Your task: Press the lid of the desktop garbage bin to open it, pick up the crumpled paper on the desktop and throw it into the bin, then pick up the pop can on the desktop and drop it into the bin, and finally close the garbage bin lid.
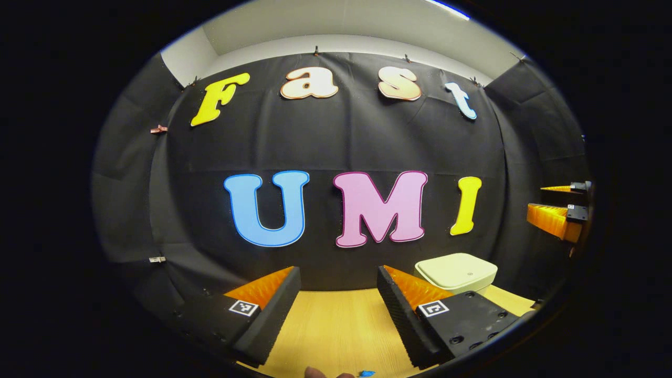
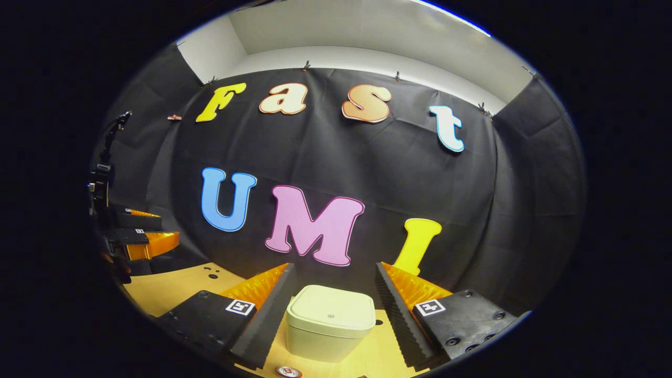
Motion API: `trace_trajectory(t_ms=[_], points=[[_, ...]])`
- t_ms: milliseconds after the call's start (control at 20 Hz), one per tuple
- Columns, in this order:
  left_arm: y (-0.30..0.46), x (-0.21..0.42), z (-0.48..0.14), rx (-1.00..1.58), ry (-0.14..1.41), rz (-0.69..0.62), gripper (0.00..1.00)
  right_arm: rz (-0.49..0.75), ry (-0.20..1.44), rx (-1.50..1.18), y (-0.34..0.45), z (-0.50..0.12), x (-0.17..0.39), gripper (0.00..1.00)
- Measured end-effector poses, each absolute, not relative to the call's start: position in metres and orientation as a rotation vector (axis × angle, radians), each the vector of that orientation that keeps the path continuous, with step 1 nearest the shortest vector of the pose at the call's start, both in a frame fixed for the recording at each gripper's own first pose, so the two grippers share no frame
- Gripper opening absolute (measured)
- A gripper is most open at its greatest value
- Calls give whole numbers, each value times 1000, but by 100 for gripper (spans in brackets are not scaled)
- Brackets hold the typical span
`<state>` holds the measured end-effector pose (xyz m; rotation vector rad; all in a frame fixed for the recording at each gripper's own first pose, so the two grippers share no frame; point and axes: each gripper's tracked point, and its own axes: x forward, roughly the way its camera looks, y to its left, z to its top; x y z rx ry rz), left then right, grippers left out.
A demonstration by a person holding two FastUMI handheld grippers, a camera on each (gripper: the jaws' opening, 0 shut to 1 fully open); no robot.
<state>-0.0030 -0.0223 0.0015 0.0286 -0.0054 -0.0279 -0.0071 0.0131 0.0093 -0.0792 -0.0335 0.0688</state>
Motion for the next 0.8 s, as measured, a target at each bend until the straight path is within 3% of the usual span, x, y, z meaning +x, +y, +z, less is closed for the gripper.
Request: trace_trajectory(t_ms=[350,400,500,750,800], points=[[-15,-4,1,27,-15,-11,95,85,-51,-76,22,18,-4,96],[-14,-4,2,30,-16,-9,95,86,-47,-73,23,16,-4,92],[-14,-5,1,33,-16,-5,95,87,-29,-66,24,13,-1,78],[-18,-7,-1,24,-12,-13,95,154,31,-24,29,7,2,7],[-19,-8,-1,26,-12,-13,95,150,43,-12,27,2,10,5]])
